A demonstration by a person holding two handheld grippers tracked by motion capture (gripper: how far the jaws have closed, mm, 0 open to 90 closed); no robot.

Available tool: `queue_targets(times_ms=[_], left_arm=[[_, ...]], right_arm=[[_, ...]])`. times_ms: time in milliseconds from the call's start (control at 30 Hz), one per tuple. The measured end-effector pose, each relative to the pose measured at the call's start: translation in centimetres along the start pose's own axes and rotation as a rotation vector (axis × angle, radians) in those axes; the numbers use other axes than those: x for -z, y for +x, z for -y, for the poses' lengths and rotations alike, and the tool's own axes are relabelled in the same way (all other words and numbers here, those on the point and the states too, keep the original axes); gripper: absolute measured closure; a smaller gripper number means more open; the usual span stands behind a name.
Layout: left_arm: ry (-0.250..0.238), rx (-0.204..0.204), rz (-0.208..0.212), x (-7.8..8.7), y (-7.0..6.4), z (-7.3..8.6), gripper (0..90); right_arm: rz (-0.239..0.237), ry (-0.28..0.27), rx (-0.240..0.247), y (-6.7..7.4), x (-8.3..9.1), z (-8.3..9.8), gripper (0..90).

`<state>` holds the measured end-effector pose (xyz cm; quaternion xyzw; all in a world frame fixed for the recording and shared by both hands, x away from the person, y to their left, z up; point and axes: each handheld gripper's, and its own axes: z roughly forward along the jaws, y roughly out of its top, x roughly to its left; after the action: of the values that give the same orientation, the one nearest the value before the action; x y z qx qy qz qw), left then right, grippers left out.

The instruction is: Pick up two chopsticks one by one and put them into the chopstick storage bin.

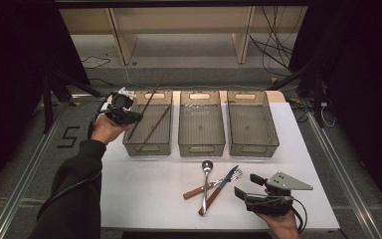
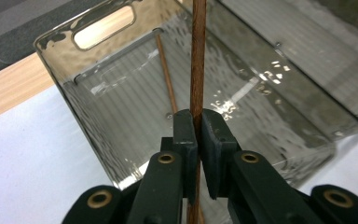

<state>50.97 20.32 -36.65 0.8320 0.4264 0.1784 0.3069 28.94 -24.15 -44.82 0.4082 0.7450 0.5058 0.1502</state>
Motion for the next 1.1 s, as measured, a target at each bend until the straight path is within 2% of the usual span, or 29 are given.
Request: queue_targets(times_ms=[333, 533, 1100], left_arm=[[0.034, 0.018, -0.011, -1.3, 0.4, 0.6, 84.5], [0.042, 0.053, -0.011, -1.8, 0.5, 1.1, 84.4], [0.117, 0.105, -0.006, -3.5, 0.8, 2.4, 83.4]], right_arm=[[0.0, -0.001, -0.001, 0.0, 0.0, 0.0, 24.6], [0.001, -0.002, -0.001, 0.0, 0.0, 0.0, 24.6], [0.0, -0.003, 0.002, 0.1, 0.1, 0.0, 24.6]])
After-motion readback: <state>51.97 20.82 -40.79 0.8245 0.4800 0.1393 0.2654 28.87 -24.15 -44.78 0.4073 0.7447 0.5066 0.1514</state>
